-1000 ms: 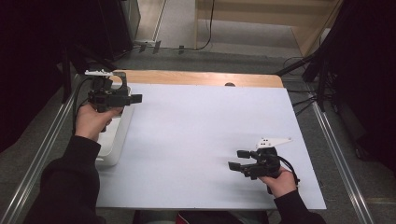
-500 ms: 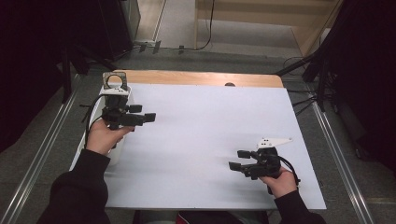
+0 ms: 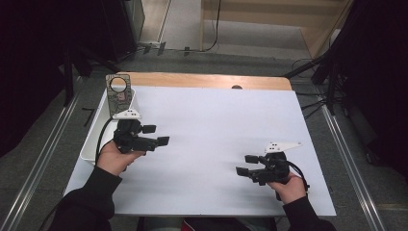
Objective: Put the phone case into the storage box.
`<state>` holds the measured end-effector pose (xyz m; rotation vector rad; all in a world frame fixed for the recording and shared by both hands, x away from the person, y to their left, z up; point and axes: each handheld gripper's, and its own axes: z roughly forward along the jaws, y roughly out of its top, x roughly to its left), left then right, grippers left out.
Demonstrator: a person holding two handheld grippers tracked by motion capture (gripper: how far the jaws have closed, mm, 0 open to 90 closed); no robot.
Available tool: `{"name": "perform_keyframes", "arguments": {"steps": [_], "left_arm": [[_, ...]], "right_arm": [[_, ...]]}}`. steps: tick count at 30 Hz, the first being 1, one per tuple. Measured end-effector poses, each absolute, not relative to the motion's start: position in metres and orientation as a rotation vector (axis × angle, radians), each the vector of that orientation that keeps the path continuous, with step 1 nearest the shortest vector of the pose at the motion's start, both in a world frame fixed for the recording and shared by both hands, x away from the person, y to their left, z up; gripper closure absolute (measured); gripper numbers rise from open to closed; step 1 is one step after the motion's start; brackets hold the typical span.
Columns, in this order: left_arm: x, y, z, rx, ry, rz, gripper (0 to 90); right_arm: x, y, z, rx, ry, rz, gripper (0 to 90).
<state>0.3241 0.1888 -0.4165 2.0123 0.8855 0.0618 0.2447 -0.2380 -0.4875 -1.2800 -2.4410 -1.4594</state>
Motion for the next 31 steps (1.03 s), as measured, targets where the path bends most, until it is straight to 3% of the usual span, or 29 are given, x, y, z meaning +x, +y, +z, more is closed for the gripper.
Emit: {"name": "perform_keyframes", "arguments": {"steps": [31], "left_arm": [[0.280, 0.195, -0.464, 2.051, 0.825, 0.019, 20.2]], "right_arm": [[0.245, -0.242, -0.488, -1.289, -2.432, -1.460, 27.6]]}}
